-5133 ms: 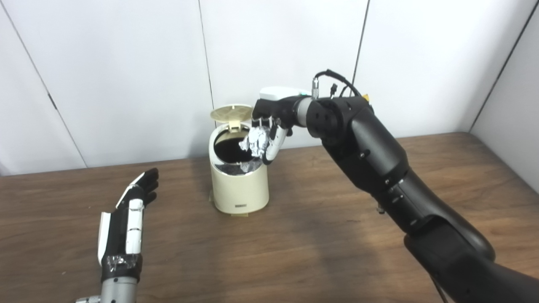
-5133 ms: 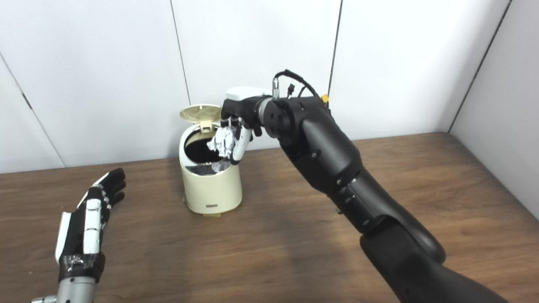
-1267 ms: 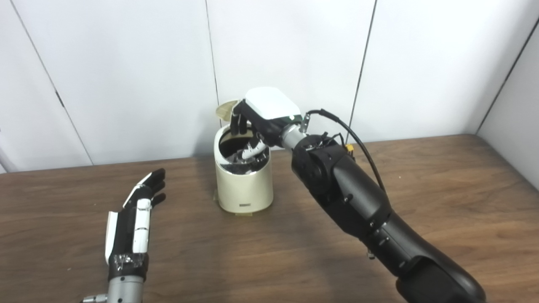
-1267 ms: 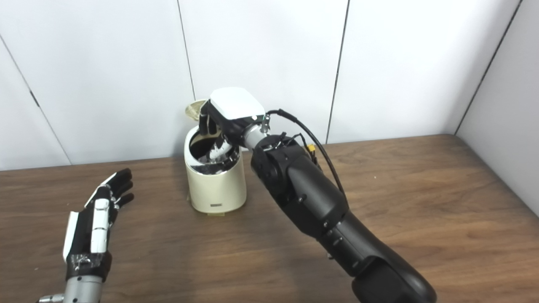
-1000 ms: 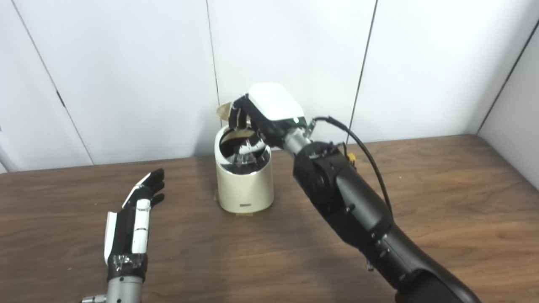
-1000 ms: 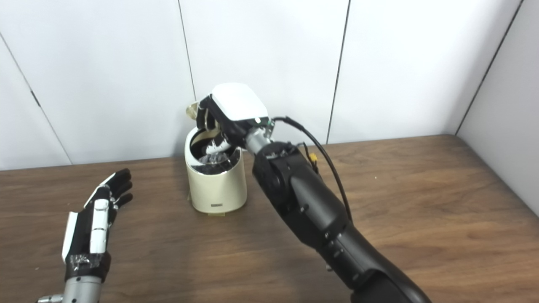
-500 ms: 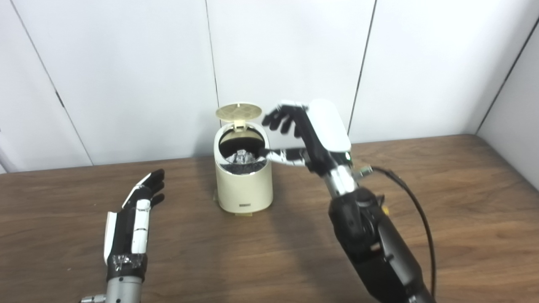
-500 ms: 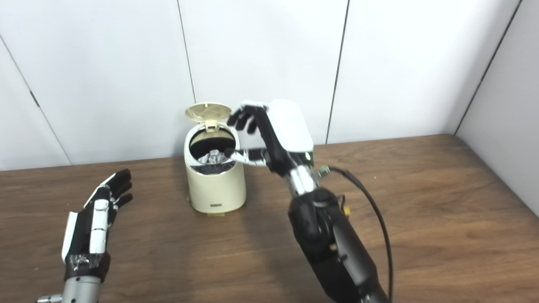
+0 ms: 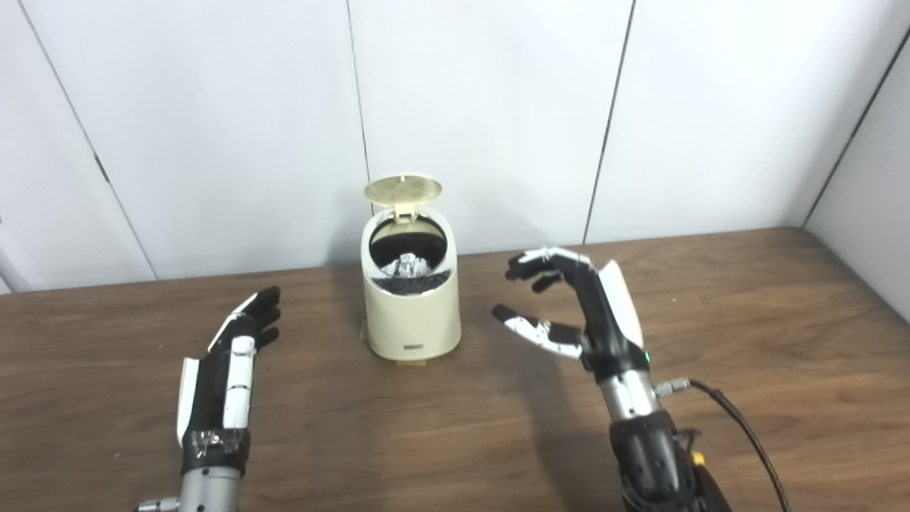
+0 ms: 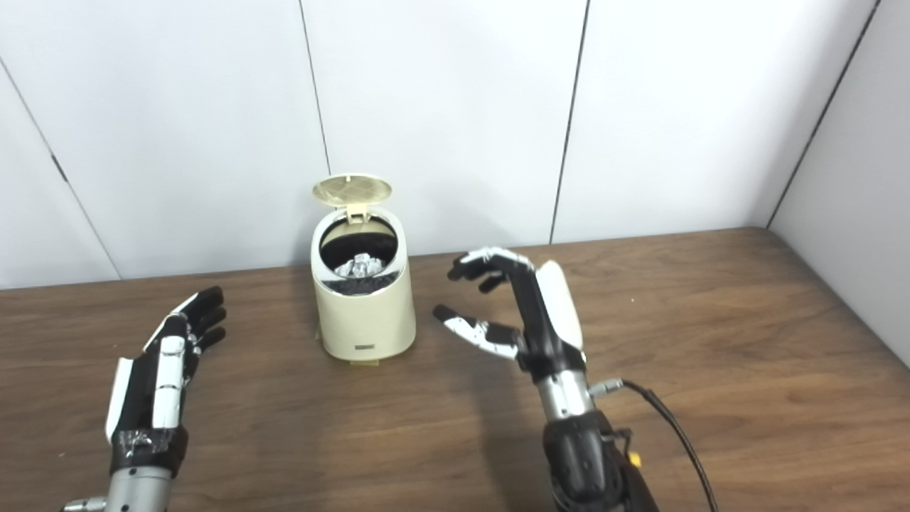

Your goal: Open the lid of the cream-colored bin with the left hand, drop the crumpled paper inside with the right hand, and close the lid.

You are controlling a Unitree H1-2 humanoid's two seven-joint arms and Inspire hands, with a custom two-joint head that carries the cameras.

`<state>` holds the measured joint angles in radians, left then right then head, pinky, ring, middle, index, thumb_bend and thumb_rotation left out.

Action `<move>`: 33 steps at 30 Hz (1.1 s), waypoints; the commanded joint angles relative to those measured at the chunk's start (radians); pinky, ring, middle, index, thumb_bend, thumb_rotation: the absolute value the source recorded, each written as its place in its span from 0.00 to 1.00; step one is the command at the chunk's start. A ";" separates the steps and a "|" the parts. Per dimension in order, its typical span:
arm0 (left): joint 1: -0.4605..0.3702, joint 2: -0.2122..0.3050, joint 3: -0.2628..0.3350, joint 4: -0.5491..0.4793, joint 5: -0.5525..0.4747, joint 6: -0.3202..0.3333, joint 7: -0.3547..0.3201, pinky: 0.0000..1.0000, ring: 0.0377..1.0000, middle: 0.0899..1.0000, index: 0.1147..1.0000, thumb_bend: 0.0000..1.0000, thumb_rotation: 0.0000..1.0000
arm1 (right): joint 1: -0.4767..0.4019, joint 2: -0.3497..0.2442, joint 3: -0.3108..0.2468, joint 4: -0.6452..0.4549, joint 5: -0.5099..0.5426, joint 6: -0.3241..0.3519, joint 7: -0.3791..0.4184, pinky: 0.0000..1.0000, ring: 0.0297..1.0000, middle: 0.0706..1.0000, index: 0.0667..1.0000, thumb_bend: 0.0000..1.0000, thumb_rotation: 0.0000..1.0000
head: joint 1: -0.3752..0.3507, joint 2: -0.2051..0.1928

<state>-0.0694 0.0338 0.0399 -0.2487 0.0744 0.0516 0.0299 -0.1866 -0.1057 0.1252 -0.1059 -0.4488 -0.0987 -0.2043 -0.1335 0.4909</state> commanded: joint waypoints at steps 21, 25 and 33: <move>0.009 -0.002 -0.005 -0.013 -0.012 -0.076 0.000 0.80 0.84 0.83 0.80 0.22 0.79 | 0.068 0.013 -0.054 0.105 0.228 -0.286 0.061 0.65 0.76 0.78 0.79 0.24 0.80 | 0.050 0.011; -0.017 0.021 -0.014 -0.032 0.042 -0.077 -0.003 0.80 0.84 0.83 0.81 0.31 0.83 | 0.075 0.018 -0.054 0.115 0.213 -0.296 0.058 0.63 0.75 0.78 0.78 0.24 0.81 | 0.061 0.011; -0.193 0.116 -0.031 -0.082 0.224 -0.032 -0.012 0.77 0.85 0.84 0.82 0.58 0.86 | 0.080 0.027 -0.051 0.141 0.168 -0.287 0.051 0.64 0.74 0.75 0.76 0.24 0.85 | 0.073 0.007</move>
<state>-0.1919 0.1467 0.0119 -0.2911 0.2806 0.0235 0.0227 -0.0980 -0.0896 0.0758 0.0217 -0.2632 -0.3621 -0.1435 -0.0598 0.4970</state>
